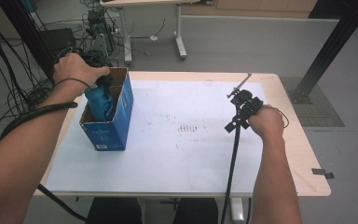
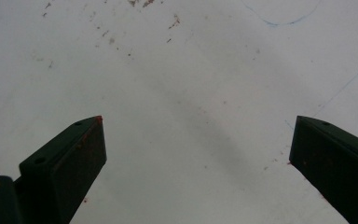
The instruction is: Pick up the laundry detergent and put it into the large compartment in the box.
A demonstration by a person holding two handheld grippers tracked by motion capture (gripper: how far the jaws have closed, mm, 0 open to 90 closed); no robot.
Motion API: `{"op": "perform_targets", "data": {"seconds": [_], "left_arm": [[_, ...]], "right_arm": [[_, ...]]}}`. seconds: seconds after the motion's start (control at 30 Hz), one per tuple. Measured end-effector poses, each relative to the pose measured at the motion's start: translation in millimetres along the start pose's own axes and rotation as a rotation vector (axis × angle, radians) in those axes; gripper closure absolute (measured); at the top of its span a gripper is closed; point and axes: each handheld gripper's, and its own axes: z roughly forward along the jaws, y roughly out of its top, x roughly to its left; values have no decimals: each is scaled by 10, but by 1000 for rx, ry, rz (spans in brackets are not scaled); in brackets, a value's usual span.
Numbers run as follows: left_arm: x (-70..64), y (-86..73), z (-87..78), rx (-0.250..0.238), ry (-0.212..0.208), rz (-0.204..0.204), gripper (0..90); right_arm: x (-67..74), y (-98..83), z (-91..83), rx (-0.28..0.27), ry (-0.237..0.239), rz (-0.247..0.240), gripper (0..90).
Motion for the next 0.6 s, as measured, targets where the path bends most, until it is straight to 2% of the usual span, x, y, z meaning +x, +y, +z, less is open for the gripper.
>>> {"op": "perform_targets", "data": {"seconds": [0.6], "left_arm": [[1,25,276,19,-6,-14,375]], "right_arm": [[-18,-41,18,-8,2,4,36]]}}
